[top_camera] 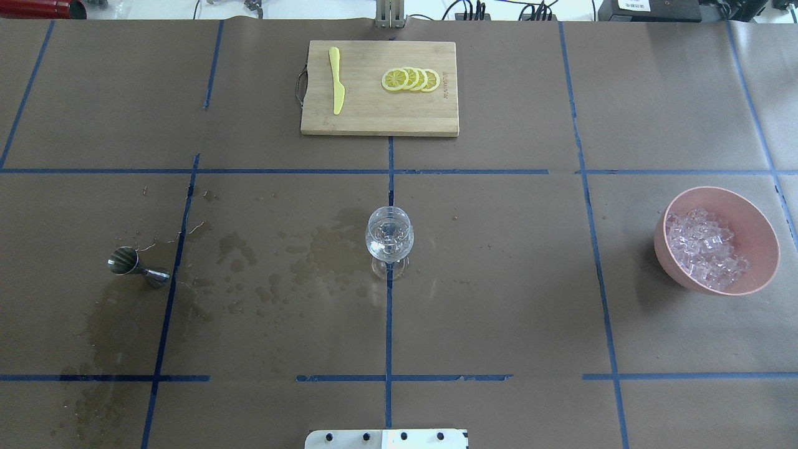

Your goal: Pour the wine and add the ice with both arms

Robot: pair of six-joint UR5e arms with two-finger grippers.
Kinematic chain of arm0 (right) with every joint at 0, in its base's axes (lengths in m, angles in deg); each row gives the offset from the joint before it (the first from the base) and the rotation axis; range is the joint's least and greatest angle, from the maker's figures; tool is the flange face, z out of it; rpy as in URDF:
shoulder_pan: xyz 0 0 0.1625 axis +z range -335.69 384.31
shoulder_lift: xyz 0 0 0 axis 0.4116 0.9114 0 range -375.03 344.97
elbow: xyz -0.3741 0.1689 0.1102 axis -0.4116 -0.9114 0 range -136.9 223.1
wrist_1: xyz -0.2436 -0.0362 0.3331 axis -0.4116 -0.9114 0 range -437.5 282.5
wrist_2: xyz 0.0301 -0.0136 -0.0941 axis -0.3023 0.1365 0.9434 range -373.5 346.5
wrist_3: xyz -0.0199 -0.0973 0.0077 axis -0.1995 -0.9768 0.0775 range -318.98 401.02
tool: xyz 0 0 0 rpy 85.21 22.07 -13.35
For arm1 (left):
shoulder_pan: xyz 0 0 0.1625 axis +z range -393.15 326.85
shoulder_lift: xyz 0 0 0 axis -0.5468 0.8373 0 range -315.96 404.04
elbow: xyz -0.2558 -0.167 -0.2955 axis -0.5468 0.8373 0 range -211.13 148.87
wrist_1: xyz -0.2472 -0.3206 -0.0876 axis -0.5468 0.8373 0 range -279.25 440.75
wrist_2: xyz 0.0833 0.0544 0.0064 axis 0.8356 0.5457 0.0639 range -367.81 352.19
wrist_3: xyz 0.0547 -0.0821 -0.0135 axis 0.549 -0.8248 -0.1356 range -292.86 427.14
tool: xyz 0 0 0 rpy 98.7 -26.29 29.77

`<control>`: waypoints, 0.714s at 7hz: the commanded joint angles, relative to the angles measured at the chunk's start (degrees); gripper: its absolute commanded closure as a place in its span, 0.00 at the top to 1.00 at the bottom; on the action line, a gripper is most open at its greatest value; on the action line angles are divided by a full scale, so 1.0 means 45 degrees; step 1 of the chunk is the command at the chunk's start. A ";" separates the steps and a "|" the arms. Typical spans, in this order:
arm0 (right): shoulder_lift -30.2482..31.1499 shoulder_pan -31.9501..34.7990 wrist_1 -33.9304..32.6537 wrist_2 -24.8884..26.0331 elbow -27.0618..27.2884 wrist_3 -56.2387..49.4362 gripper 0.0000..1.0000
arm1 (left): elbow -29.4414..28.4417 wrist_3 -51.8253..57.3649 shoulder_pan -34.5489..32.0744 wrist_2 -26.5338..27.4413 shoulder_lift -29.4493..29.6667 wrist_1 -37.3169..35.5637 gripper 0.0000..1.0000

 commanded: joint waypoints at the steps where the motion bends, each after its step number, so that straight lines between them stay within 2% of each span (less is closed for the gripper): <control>1: -0.0007 -0.0198 0.0016 -0.0597 0.0109 0.0145 1.00 | 0.0520 0.0019 0.0009 -0.0312 -0.0333 0.0050 1.00; 2: -0.0027 -0.0799 0.0016 -0.0601 0.0574 0.1191 1.00 | 0.0616 0.0039 0.0010 -0.0312 -0.0313 0.0205 1.00; 3: -0.0027 -0.1598 0.0209 -0.0446 0.0869 0.2516 1.00 | 0.0733 0.1083 0.0010 -0.0331 -0.0390 0.0304 1.00; 4: 0.0031 -0.2128 0.1178 -0.0097 0.0833 0.3515 1.00 | 0.0735 0.1654 0.0010 -0.0390 -0.0391 0.0169 1.00; 5: 0.0167 -0.3177 0.2290 0.0719 0.0794 0.5150 1.00 | 0.0638 0.1718 0.0068 -0.0390 -0.0391 0.0187 1.00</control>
